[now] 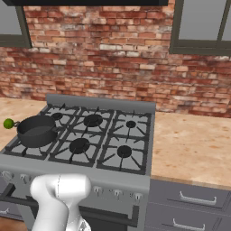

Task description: Turn on the burner for the pot on the stove. Wait thirty seconds for the pot to heat up. Then add the lime to the pot.

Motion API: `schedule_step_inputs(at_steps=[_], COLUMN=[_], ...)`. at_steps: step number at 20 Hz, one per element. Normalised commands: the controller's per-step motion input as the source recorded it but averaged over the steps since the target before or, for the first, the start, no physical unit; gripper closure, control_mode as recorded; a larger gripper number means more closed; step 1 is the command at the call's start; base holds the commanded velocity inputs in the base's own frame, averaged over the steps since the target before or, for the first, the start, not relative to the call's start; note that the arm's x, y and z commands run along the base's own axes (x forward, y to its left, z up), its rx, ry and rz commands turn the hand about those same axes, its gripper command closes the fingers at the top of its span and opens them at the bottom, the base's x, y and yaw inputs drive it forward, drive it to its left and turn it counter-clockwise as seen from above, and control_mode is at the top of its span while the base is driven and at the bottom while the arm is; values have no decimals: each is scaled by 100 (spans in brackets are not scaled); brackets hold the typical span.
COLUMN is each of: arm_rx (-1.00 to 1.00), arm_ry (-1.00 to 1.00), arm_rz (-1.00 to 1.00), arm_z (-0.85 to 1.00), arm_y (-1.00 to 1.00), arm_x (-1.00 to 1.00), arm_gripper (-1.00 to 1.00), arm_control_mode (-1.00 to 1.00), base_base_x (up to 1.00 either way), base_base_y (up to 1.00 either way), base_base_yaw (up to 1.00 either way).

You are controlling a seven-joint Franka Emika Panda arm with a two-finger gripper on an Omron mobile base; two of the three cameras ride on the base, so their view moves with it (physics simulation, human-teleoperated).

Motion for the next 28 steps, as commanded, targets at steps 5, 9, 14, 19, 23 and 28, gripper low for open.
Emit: schedule_step_inputs(at_steps=[5,9,14,19,23,28], arm_rx=[0,0,0,0,0,0], arm_ry=[0,0,0,0,0,0], arm_rz=[0,0,0,0,0,0], arm_z=[0,0,0,0,0,0], arm_y=[0,0,0,0,0,0], arm_x=[0,0,0,0,0,0], arm_gripper=[100,100,100,100,100,100], arm_control_mode=[-100,-100,-100,-100,-100,-100], base_base_x=[0,0,0,0,0,0], base_base_y=[0,0,0,0,0,0], base_base_yaw=[0,0,0,0,0,0])
